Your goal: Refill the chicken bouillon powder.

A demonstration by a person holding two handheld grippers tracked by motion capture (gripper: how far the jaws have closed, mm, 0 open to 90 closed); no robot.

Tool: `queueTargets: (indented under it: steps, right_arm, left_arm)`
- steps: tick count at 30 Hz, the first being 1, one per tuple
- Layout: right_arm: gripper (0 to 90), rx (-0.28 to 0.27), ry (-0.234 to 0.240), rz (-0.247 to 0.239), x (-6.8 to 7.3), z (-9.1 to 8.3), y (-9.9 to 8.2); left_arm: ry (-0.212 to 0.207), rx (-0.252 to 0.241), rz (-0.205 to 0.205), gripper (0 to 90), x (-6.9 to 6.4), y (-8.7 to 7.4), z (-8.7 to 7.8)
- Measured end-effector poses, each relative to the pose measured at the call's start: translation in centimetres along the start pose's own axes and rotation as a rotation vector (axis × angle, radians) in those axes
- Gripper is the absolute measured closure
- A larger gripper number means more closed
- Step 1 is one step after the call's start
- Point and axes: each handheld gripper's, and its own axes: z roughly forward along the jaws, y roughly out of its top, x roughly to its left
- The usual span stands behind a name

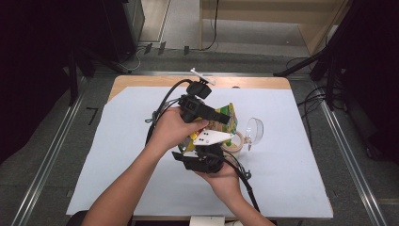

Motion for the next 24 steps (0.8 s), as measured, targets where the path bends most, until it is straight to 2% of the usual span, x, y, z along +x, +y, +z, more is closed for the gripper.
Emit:
queueTargets:
  steps: [12,24]
  right_arm:
    - [59.5,-0.009,0.004,-0.013,0.02,0.15,-0.34]
    - [60.0,0.002,0.008,-0.004,0.01,0.11,-0.28]
  left_arm:
    - [-0.006,0.008,0.001,65.3,-0.05,-0.02,0.09]
    - [-0.008,0.01,-0.007,65.7,0.07,-0.05,0.19]
